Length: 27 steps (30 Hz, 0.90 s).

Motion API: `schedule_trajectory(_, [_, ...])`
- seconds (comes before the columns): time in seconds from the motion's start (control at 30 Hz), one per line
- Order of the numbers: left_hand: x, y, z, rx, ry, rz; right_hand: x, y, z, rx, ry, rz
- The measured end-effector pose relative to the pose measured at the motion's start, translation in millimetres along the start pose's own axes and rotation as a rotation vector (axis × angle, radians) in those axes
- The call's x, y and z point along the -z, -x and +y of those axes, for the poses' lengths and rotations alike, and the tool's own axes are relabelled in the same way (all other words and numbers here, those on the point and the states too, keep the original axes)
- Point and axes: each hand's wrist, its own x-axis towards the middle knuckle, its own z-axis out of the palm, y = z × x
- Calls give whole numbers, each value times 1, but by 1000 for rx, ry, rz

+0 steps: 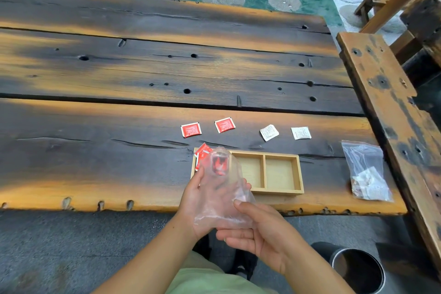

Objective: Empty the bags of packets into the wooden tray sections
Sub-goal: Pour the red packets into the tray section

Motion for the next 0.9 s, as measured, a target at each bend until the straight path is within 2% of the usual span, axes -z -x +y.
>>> schedule_trajectory(0.27, [-31,-1,16,-55,-66,-108,1,9,-17,110,-11,-7])
schedule_trajectory(0.43, [-55,-7,32,-78,-231,-15,7,8,-21,229,61,70])
schedule_trajectory(0.57, [-74,-8,38,-203,-334,63,14,7,-21,318,198,142])
schedule_trajectory(0.9, [-102,-40,31,-300,-651,115,62,-1,-49,456,151,322])
